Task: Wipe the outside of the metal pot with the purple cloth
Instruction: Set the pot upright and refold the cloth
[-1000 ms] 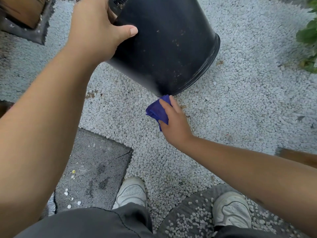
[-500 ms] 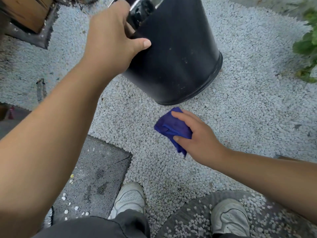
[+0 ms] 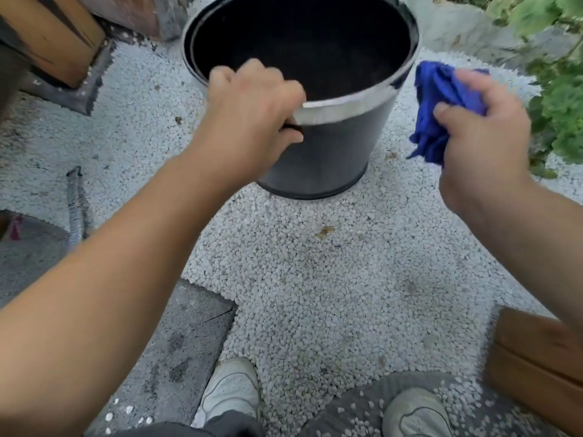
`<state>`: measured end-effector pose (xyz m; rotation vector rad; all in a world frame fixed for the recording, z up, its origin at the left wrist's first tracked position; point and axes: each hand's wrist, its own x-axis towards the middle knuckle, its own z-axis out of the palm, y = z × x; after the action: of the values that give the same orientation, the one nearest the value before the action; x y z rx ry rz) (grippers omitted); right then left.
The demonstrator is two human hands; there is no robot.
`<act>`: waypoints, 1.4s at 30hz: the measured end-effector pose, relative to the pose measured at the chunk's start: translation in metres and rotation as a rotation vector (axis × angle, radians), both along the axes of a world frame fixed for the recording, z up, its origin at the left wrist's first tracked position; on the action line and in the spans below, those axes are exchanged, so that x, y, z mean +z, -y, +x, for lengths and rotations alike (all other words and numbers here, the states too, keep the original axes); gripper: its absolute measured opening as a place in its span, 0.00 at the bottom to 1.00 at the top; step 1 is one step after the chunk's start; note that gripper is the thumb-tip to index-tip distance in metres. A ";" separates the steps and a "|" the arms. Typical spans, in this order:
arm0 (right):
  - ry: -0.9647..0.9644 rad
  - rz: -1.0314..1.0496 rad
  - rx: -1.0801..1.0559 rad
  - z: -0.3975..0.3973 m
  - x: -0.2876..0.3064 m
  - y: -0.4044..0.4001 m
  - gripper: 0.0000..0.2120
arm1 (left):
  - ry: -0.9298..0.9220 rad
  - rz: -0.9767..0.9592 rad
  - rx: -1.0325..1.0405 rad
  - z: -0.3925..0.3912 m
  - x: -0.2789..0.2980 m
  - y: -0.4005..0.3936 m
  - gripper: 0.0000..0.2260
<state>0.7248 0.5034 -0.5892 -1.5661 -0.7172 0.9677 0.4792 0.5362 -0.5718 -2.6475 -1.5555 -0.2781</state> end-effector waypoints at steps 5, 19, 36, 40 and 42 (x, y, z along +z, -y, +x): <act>-0.126 -0.084 0.023 -0.005 0.003 -0.025 0.11 | 0.074 -0.098 -0.042 -0.005 -0.016 0.015 0.09; 0.138 -0.465 0.431 -0.010 0.020 -0.063 0.20 | 0.956 -0.931 0.892 -0.056 -0.003 -0.039 0.12; 0.289 -0.243 0.393 -0.043 0.026 -0.152 0.05 | 1.146 -0.753 0.988 -0.069 0.013 -0.077 0.08; 0.339 -0.187 0.355 -0.045 0.020 -0.177 0.07 | 1.166 -0.654 0.995 -0.068 0.009 -0.096 0.09; 0.396 -0.160 0.339 -0.046 0.014 -0.187 0.10 | 1.185 -0.659 0.988 -0.064 0.002 -0.099 0.08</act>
<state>0.6790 0.6906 -0.5751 -1.8393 -1.2380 0.9857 0.4157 0.6355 -0.5702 -1.4438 -3.4694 -1.6144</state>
